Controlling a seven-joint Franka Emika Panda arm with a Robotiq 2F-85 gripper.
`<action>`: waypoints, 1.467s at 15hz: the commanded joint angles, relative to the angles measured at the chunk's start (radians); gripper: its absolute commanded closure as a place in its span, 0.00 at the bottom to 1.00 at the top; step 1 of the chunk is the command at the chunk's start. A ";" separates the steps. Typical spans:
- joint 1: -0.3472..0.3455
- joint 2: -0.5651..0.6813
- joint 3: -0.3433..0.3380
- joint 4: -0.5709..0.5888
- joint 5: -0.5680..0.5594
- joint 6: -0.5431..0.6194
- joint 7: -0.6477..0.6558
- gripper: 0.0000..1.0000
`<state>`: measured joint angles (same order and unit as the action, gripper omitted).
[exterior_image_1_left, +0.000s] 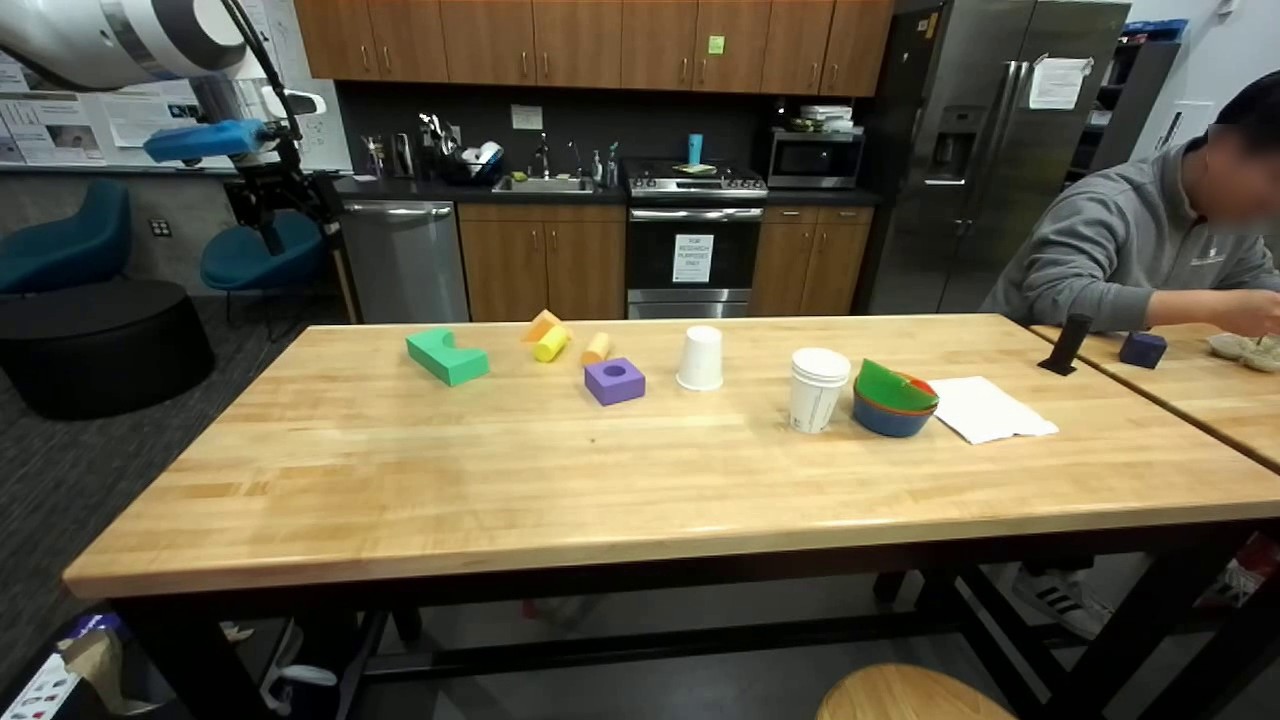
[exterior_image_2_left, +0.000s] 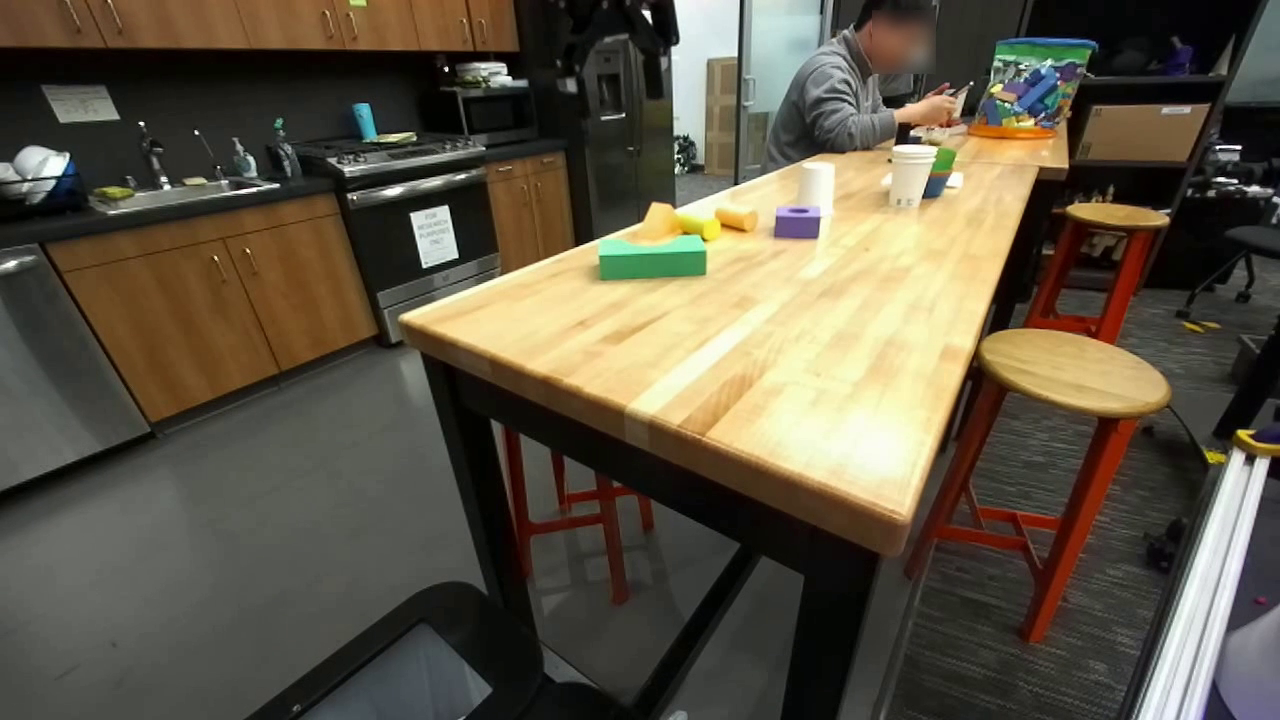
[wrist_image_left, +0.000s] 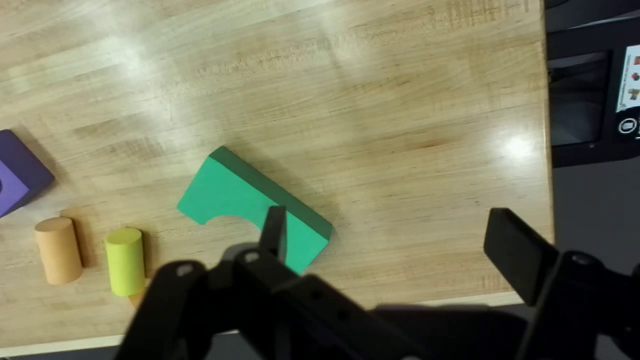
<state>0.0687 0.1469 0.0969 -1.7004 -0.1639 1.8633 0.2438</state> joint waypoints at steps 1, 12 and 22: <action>0.014 0.001 -0.014 0.004 0.003 -0.004 -0.002 0.00; 0.014 0.008 -0.013 0.011 0.009 0.001 -0.009 0.00; 0.000 0.110 -0.056 0.070 -0.008 0.012 0.001 0.00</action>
<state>0.0675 0.2197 0.0651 -1.6740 -0.1659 1.8816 0.2432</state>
